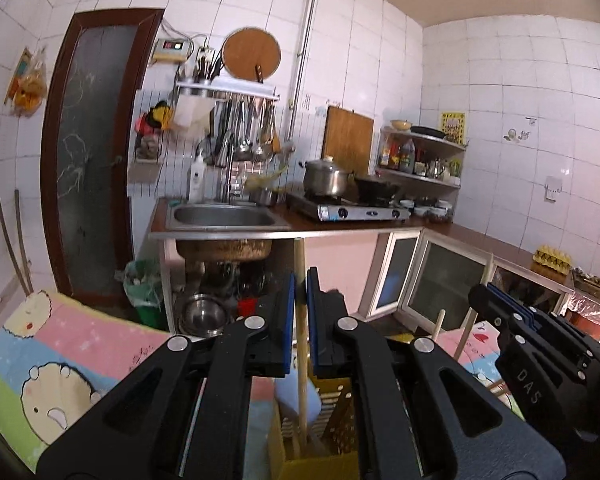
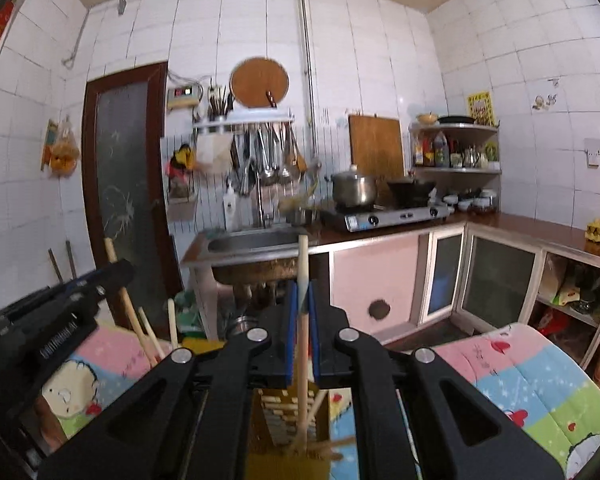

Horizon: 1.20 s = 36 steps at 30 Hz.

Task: Organize utensils
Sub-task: 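Lower the left tool's chopstick into the yellow holder while the right tool lowers its chopstick in, then open the left tool over the yellow holder while the right tool opens over it, then move both open tools back down, the right tool toward the green frog-topped utensil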

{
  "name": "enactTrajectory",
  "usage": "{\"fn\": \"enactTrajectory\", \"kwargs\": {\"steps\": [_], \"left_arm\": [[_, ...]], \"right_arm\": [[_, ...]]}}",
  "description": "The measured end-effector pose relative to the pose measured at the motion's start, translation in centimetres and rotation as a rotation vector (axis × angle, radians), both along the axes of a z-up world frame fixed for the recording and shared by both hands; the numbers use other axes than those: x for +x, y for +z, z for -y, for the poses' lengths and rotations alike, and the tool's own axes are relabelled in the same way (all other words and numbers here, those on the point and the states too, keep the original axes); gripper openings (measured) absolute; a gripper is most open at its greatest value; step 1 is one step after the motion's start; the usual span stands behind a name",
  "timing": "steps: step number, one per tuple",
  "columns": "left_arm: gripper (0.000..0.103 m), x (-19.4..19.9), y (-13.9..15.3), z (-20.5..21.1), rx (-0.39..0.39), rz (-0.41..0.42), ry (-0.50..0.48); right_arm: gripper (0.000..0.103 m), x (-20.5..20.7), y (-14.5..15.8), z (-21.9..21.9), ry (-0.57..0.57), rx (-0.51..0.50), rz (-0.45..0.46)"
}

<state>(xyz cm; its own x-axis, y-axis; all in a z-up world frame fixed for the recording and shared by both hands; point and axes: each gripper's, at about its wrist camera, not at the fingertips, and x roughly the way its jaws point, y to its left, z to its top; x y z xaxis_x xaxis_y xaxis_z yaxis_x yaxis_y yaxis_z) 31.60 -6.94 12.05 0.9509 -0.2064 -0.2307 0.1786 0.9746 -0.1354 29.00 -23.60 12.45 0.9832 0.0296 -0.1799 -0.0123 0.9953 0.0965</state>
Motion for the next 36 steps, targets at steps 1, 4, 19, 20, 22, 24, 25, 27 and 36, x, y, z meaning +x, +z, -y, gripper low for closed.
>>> {"fn": "enactTrajectory", "kwargs": {"steps": [1,4,19,20,22,24,25,27,36], "left_arm": [[0.010,-0.4,0.2,-0.2,0.002,-0.007,-0.002],[0.061,-2.3,1.3,-1.2,0.012,-0.007,0.006],[0.098,-11.2,-0.6,-6.8,0.047,-0.140,0.023],[0.098,-11.4,-1.3,-6.9,0.057,-0.159,0.028],[0.098,-11.8,-2.8,-7.1,0.073,-0.198,0.029],[0.098,-12.0,-4.8,-7.1,0.094,-0.255,0.030],[0.098,-12.1,-5.5,-7.2,0.097,-0.271,0.031],[0.098,-12.3,-7.7,-7.6,0.100,-0.323,0.039],[0.098,-12.4,-13.8,-8.4,0.096,-0.470,0.050]], "right_arm": [[0.007,-0.3,0.1,0.3,0.001,0.005,-0.011],[0.026,-1.7,0.6,1.0,-0.021,0.013,-0.022],[0.070,-12.3,-3.4,0.9,-0.039,-0.021,-0.217],[0.070,-12.7,-4.0,0.7,-0.040,-0.025,-0.232],[0.070,-13.3,-5.8,0.3,-0.043,-0.036,-0.267],[0.070,-13.9,-7.8,-0.1,-0.048,-0.039,-0.309],[0.070,-14.0,-9.1,-0.2,-0.046,-0.034,-0.338],[0.070,-14.0,-10.6,-0.4,-0.050,-0.033,-0.378],[0.070,-14.4,-15.1,-2.2,-0.034,-0.056,-0.520]]}}
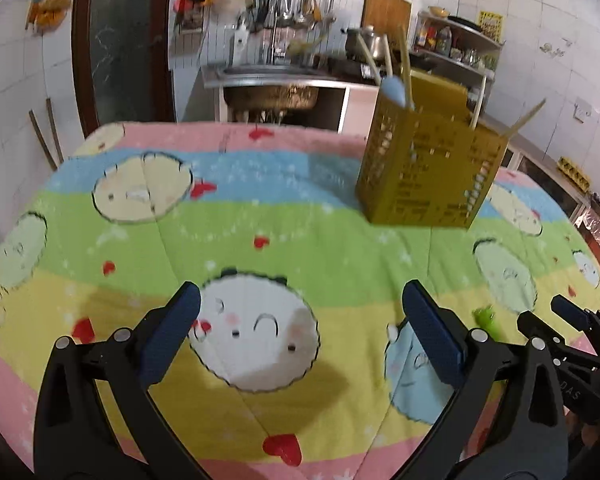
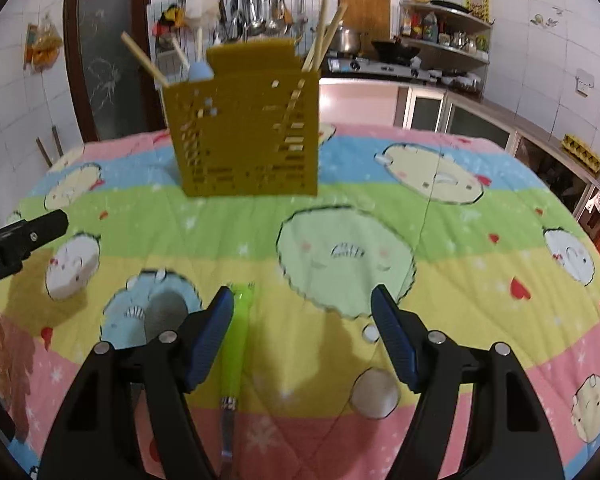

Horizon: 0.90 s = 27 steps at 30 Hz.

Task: Organize utensils
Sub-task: 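Move both open tools back down, the right tool toward the green frog-topped utensil, then close the right tool on the green frog-topped utensil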

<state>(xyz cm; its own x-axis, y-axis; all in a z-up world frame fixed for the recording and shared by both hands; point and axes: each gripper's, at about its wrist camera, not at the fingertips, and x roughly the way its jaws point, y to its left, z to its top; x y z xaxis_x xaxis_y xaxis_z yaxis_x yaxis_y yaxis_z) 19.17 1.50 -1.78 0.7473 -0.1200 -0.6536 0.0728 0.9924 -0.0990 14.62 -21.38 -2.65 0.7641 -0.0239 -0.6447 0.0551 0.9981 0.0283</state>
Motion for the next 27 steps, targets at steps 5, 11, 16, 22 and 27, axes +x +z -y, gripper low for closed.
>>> {"fn": "enactTrajectory", "kwargs": {"steps": [5,11,16,22,27], "left_arm": [[0.098,-0.3,-1.4,0.6,0.043,-0.025,-0.015],[0.098,-0.4,-1.8,1.2,0.048,-0.050,-0.028],[0.098,-0.6,-1.6,1.6,0.031,-0.058,-0.037],[0.098,-1.1,-1.4,3.4,0.028,-0.070,-0.065],[0.097,-1.6,-1.7,6.2,0.034,-0.099,-0.115]], "right_arm": [[0.058,0.7,-0.9,-1.3,0.032,-0.019,-0.069],[0.039,1.7,-1.8,-2.7,0.063,-0.032,-0.132],[0.018,2.7,-2.3,-3.2,0.075,-0.015,-0.161],[0.017,2.3,-1.8,-1.8,0.062,0.019,-0.144],[0.017,1.7,-1.8,1.3,0.022,0.020,-0.153]]}}
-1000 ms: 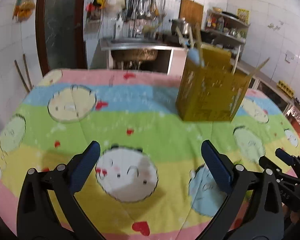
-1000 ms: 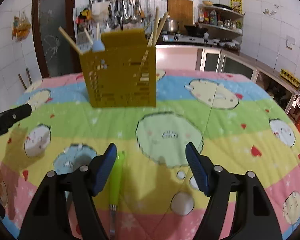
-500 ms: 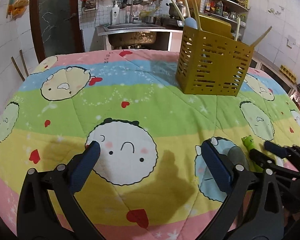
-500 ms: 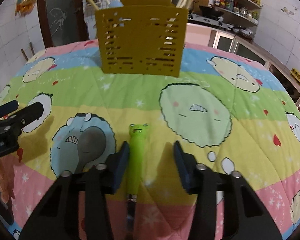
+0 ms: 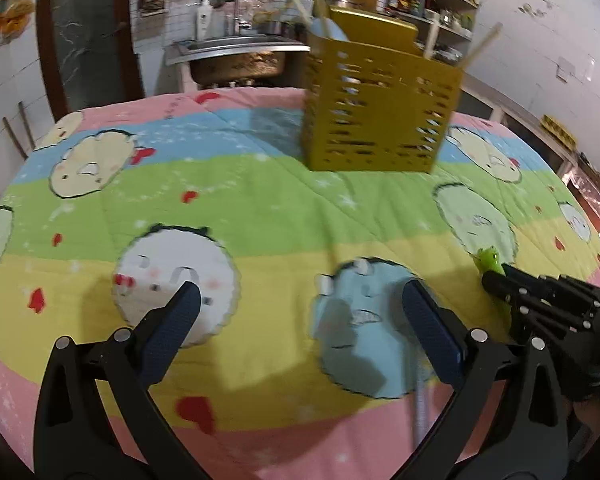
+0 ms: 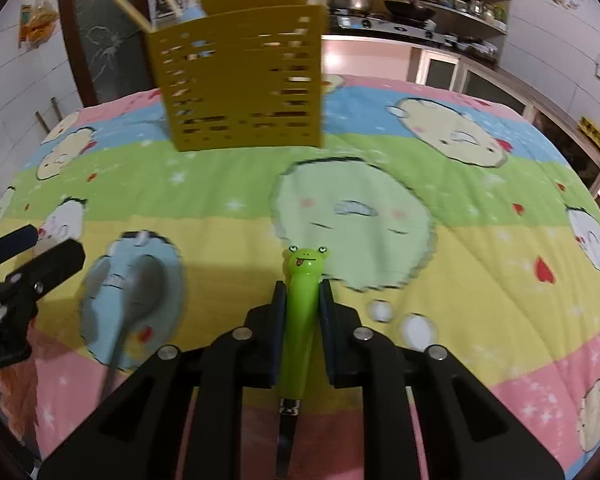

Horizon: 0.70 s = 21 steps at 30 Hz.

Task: Organize utensils
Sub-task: 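Close the right tool on the green frog-topped utensil, then close the left tool on the grey spoon handle while the right tool holds the frog fork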

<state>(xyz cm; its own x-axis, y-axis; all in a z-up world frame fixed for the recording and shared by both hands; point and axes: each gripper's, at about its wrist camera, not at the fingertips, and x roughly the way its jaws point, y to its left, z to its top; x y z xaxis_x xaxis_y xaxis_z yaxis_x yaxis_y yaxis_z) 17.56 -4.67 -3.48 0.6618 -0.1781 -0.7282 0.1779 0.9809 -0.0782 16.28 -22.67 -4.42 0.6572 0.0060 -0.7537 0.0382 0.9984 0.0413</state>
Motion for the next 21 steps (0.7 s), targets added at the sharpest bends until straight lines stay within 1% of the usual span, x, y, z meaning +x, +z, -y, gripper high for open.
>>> {"fn": "enactTrajectory", "kwargs": {"steps": [4,7,10,12,14,16,19,21], "left_arm": [[0.097,-0.7,-0.3,2.5,0.005,-0.013,-0.041],[0.091,-1.1,-0.8,4.5,0.022,-0.034,-0.078],[0.084,-0.7,-1.5,5.5,0.024,-0.060,-0.080],[0.069,-0.3,-2.1,5.5,0.011,-0.094,-0.075],[0.064,0.1,-2.5,5.5,-0.006,-0.125,-0.068],[0.060,0.3,-2.5,5.5,-0.013,-0.121,-0.059],[0.050,0.6,-2.4,5.7,-0.021,-0.128,-0.062],[0.039,0.7,-2.5,5.9,-0.019,-0.135,-0.071]], "right_arm": [[0.017,-0.5,-0.2,2.4,-0.033,-0.002,-0.003],[0.017,-0.9,-0.4,4.1,-0.054,0.011,-0.009],[0.017,-1.0,-0.5,4.8,-0.051,0.031,-0.011],[0.017,-1.1,-0.6,4.9,-0.050,0.032,-0.009],[0.017,-1.0,-0.7,4.8,-0.049,0.029,-0.010],[0.017,-1.0,-0.6,4.8,-0.049,0.032,-0.014],[0.017,-0.8,-0.5,4.9,-0.051,0.041,-0.022],[0.017,-0.7,-0.5,4.8,-0.055,0.042,-0.028]]}}
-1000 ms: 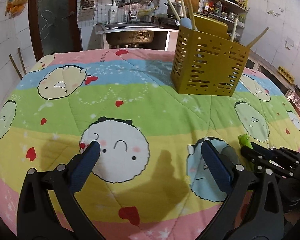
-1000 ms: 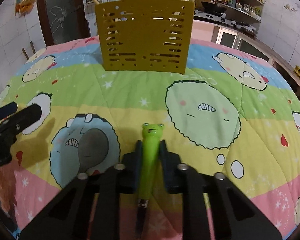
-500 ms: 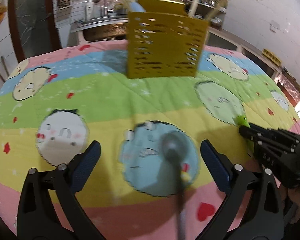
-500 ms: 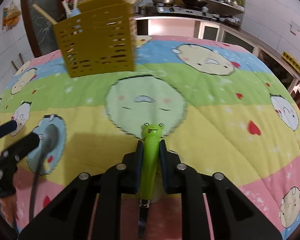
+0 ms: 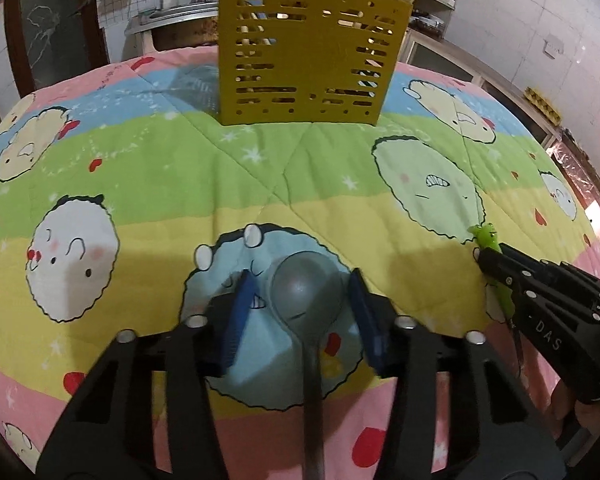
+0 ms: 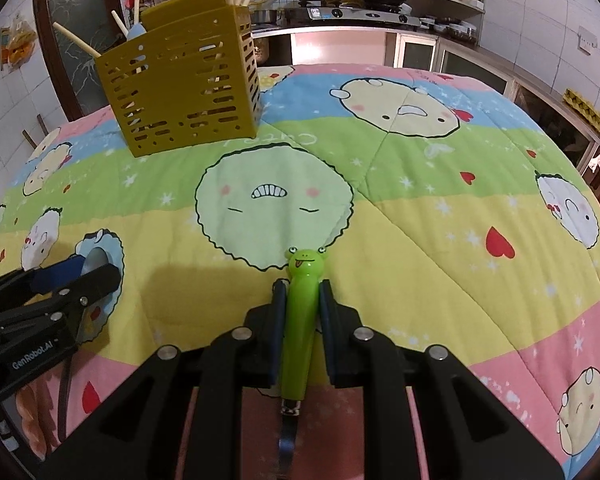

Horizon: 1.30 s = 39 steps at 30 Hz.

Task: Organize utensils
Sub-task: 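Close the left tool on the grey spoon handle while the right tool holds the frog fork, then lift the grey spoon with the left tool over the yellow holder while the right tool carries the frog fork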

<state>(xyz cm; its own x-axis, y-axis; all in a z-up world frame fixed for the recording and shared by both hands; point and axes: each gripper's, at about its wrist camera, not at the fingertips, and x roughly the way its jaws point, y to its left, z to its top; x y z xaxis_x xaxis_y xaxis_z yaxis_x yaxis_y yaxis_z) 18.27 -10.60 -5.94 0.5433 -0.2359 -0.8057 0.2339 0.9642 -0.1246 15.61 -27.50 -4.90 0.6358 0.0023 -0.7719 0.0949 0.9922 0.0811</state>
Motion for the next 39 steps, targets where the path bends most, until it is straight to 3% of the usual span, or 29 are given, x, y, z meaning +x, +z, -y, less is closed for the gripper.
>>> {"fn": "enactTrajectory", "kwargs": {"steps": [5,10,15,39], "left_arm": [[0.034,0.0,-0.1,0.5,0.052,0.006,-0.002],[0.034,0.2,0.0,0.5,0.047,0.007,-0.001],[0.034,0.3,0.4,-0.1,0.031,0.017,0.006],[0.034,-2.4,8.5,-6.4,-0.080,0.340,0.083]], "right_arm": [[0.017,0.3,0.4,-0.4,-0.004,-0.031,-0.016],[0.017,1.0,0.2,-0.2,-0.010,-0.020,-0.039],[0.016,0.5,0.6,-0.4,-0.007,-0.009,-0.006],[0.016,-4.7,8.9,-1.9,-0.049,0.009,0.469]]}}
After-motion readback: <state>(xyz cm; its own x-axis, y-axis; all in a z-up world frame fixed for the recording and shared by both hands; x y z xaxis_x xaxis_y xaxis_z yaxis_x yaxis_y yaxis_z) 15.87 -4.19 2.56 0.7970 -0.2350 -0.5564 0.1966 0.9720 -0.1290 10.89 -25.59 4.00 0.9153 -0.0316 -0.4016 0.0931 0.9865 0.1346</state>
